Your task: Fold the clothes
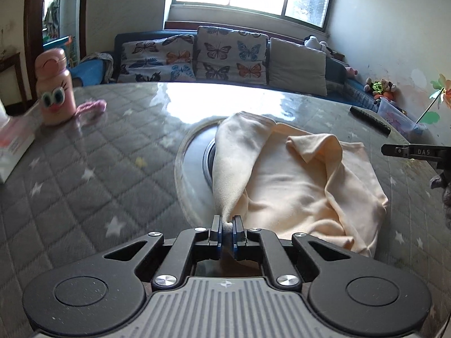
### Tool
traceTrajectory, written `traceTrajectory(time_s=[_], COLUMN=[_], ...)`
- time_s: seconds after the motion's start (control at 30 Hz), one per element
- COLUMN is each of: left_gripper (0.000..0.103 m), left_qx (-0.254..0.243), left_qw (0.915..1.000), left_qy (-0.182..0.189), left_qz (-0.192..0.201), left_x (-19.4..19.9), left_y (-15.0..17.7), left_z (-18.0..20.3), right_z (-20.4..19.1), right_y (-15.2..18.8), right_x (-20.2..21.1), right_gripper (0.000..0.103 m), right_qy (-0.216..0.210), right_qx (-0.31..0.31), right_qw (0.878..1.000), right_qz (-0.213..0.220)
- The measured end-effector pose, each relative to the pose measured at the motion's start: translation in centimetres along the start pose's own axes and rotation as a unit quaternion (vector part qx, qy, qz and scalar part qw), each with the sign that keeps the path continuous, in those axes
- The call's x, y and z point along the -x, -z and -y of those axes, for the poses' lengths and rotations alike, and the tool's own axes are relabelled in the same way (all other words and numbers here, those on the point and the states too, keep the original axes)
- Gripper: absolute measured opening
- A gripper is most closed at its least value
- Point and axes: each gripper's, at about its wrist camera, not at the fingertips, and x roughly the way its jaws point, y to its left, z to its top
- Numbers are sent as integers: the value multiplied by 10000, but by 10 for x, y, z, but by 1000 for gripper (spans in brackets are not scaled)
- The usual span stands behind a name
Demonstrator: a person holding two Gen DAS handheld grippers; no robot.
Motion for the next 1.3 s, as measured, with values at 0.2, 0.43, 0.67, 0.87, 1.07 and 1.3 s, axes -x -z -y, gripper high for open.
traceTrajectory(time_s=[0.2,0.43,0.67,0.87,1.07,1.3], left_gripper=[7,7,7,7,7,8], left_qx=[144,180,228,197,140,80], left_qw=[9998,9997,9996,9996,9997,9991], left_qy=[-3,15,2,24,82,231], left_qz=[-147,-193,-190,-182,-196,-336], left_x=[9,13,12,12,18,27], left_y=[21,26,28,31,37,49], left_z=[-5,-4,-7,-6,-4,-2], right_z=[-9,-52,-48,-23,17,62], right_y=[2,-1,-2,-3,9,51], right_x=[6,-38,-46,13,79,132], right_gripper=[22,40,5,4,4,4], right_qy=[-107,-299,-165,313,840,1395], right_qx=[100,574,404,478,199,-417], right_qw=[9999,9977,9990,9974,9936,9877], right_qz=[-40,-192,-135,430,726,564])
